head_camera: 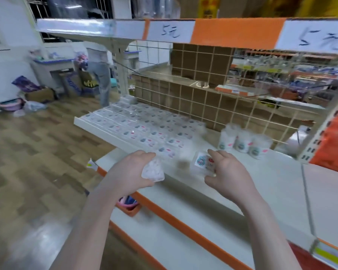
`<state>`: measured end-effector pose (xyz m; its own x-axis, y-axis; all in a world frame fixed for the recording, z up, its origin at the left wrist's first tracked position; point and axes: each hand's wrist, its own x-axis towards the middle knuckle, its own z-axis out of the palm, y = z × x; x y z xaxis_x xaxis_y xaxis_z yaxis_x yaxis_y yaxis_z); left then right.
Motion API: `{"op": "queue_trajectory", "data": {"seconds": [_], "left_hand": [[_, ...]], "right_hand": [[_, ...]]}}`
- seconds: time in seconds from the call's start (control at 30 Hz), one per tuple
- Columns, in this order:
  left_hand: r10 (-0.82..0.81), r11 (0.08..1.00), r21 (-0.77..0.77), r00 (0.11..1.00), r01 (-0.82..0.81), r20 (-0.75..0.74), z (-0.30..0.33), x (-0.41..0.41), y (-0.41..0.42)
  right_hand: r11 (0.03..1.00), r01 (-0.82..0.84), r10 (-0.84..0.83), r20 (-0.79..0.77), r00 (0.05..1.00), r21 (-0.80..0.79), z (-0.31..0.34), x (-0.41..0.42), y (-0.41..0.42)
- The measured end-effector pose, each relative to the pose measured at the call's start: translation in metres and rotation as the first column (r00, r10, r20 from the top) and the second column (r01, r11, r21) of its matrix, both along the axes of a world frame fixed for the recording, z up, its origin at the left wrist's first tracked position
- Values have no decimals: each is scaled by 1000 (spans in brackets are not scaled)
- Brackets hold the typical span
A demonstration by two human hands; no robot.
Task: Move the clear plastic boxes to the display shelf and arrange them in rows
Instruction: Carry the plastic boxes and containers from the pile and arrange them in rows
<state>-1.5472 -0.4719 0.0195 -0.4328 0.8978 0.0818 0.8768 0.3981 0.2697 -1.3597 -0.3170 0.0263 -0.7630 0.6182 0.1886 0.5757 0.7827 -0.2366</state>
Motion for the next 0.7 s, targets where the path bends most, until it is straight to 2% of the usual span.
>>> {"op": "queue_trajectory", "data": {"seconds": [0.47, 0.7], "left_hand": [[41, 997, -73, 998, -37, 57, 8, -194, 46], [-10, 994, -110, 997, 19, 76, -1, -279, 64]], "right_hand": [[996, 5, -4, 11, 1000, -91, 8, -210, 72], [991, 61, -54, 58, 997, -116, 9, -295, 90]]}}
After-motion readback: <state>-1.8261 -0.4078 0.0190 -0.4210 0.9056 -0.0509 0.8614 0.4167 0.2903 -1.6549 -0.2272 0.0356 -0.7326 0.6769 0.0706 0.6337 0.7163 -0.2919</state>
